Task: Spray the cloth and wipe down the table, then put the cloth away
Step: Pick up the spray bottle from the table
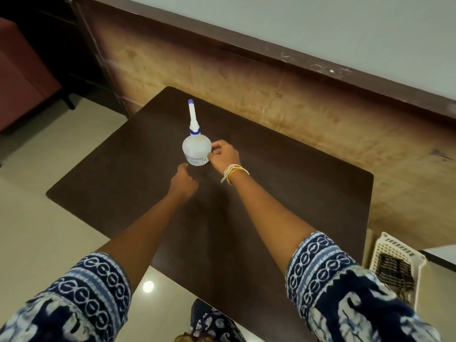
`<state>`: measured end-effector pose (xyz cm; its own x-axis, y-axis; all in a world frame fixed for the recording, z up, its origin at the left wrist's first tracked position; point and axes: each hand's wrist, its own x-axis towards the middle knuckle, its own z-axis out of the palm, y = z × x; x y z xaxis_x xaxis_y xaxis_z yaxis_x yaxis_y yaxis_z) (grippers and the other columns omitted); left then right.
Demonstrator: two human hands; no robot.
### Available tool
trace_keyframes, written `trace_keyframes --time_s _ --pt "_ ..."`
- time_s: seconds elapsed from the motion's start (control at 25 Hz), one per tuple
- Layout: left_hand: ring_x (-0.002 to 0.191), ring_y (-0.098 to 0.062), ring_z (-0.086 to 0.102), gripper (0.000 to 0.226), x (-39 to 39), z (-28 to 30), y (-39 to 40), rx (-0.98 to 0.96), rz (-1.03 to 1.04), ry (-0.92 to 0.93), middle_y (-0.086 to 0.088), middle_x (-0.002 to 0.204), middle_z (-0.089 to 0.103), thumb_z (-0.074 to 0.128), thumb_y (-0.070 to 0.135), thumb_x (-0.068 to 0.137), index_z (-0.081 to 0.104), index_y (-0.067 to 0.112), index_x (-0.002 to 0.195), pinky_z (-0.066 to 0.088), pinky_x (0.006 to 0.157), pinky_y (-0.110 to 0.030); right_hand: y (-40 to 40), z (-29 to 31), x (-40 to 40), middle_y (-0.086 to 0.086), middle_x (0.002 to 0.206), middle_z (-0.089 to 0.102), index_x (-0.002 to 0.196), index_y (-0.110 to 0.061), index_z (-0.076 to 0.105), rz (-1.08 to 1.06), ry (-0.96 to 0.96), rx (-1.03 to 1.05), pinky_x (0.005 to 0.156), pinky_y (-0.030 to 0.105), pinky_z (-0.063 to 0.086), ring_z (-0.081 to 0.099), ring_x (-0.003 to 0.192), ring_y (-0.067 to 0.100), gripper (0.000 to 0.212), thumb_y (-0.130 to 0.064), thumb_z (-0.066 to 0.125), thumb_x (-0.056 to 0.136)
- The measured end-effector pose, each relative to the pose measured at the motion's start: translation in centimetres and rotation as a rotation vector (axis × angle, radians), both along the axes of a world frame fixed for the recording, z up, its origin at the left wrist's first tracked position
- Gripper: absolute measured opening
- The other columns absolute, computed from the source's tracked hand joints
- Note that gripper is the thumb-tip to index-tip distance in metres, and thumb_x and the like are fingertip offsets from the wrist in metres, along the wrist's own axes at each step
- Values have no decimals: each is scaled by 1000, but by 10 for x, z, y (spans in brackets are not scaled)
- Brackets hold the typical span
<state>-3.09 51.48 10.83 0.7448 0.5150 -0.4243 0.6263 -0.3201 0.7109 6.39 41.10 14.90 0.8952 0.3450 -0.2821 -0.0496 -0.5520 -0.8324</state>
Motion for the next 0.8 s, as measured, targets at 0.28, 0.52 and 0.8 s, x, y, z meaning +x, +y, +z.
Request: trace_keyframes --time_s 0.28,0.52,0.8 --pt "112 -40 60 74 39 -11 60 -8 -81 87 -22 127 58 60 14 89 18 11 150 52 91 -48 74 -16 27 3 120 59 121 -17 54 -56 -54 4 91 40 52 57 106 22 62 -39 82 70" --pt "118 -32 56 61 62 -12 95 -13 -270 130 -15 132 53 59 7 90 31 12 145 50 98 -45 93 -21 32 3 102 63 106 -15 56 -238 -105 -16 74 29 52 60 88 19 40 -34 77 78" --pt "117 -32 55 59 71 -6 103 1 -490 146 -15 129 54 65 16 88 35 10 138 49 97 -43 84 -23 7 9 100 70 109 -11 63 -443 -160 7 77 31 53 65 93 26 31 -24 73 83"
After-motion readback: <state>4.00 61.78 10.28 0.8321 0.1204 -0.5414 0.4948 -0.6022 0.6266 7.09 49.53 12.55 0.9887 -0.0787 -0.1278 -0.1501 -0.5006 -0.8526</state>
